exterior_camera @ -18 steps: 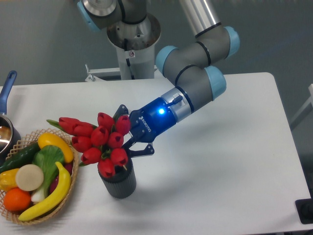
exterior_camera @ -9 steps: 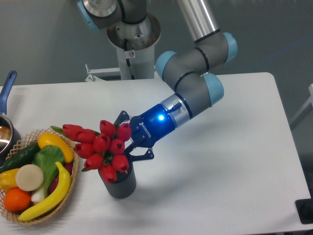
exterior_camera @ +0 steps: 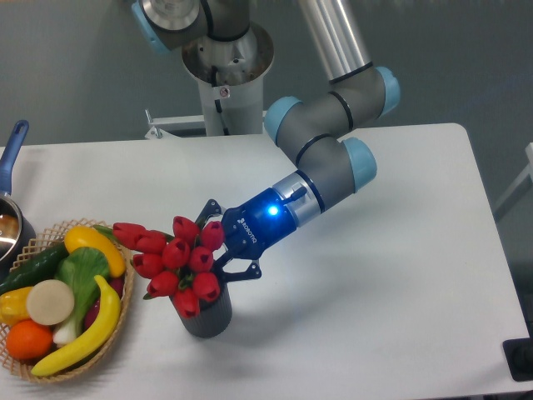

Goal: Insert the flowers into the vase
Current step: 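Push the tulip bunch further down into the vase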

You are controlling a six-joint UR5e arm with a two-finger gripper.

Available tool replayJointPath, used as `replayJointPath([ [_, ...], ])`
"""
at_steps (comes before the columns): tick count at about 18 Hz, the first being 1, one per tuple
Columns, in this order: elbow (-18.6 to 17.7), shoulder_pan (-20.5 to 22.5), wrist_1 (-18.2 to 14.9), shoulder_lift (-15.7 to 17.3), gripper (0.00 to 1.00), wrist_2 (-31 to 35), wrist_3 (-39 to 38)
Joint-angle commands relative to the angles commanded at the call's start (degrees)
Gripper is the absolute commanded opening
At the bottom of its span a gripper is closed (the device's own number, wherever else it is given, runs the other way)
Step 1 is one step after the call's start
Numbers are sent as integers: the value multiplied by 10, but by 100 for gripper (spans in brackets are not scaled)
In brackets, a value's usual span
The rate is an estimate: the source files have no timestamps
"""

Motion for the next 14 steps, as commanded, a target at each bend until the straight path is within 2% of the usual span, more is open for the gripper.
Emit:
replayJointPath([
  [9, -2, -6, 0, -12, 37, 1, 18],
  [14, -10, -6, 0, -14, 45, 0, 39],
])
